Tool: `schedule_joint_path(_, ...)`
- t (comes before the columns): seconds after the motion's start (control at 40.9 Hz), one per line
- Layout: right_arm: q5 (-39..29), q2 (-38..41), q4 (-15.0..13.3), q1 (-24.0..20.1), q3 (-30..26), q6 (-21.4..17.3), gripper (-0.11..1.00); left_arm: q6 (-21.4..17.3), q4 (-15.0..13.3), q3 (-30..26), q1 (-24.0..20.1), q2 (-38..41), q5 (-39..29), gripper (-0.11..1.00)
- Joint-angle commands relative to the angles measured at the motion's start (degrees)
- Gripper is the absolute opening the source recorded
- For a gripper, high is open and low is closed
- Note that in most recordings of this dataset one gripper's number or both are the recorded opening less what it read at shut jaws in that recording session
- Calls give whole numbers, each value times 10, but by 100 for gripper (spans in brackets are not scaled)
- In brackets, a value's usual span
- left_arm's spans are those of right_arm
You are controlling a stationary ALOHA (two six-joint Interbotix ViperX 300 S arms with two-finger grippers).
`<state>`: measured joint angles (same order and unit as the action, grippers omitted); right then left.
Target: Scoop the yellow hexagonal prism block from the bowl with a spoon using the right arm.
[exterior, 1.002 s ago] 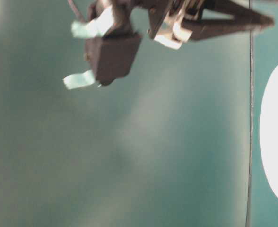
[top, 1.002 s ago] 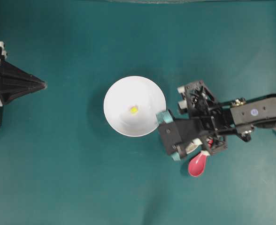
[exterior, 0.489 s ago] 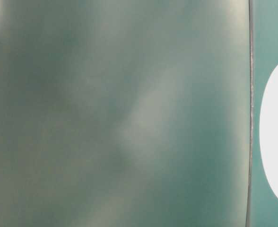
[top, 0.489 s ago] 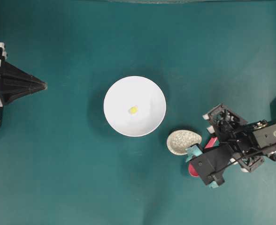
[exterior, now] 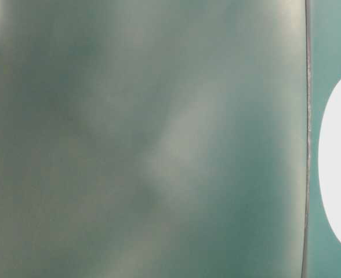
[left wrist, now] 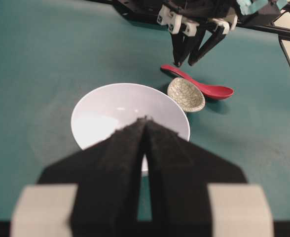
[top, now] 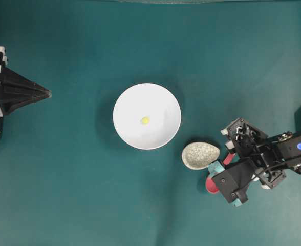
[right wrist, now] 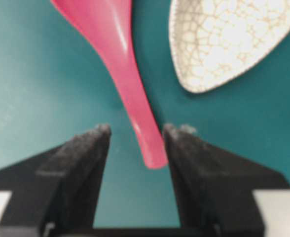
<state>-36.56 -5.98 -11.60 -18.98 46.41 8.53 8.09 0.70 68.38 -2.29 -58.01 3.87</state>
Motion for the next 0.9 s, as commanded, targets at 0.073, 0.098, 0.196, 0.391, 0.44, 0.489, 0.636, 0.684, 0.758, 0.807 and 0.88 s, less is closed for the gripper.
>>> schedule_joint_path(0.073,32,12,-10,8,-6,1,52,-1,2,-9,-2,5,4,-1)
schedule_joint_path(0.098,33,15,-11,10,-7,1,52,-1,2,-9,-2,5,4,-1)
schedule_joint_path(0.196,47,25,-13,16,-7,1,52,-1,2,-9,-2,5,4,-1)
schedule_joint_path(0.391,70,45,-13,20,-9,1,52,-1,2,-9,-2,5,4,-1)
schedule_joint_path(0.44,73,47,-12,20,-8,1,52,-1,2,-9,-2,5,3,-1)
schedule_joint_path(0.489,75,49,-12,20,-9,1,52,-1,2,-9,-2,4,4,-1)
schedule_joint_path(0.636,76,49,-6,20,-9,-2,50,-1,2,-10,-2,4,4,-1)
schedule_joint_path(0.684,76,49,-1,21,-9,-2,50,-1,2,-10,-2,5,4,-1)
schedule_joint_path(0.758,74,49,5,19,-10,-2,48,-1,2,-9,-2,5,3,-1)
schedule_joint_path(0.807,74,48,8,18,-11,-2,46,-1,2,-10,-2,5,3,-1)
schedule_joint_path(0.88,73,46,13,17,-11,-2,41,-1,3,-9,-2,5,3,-1)
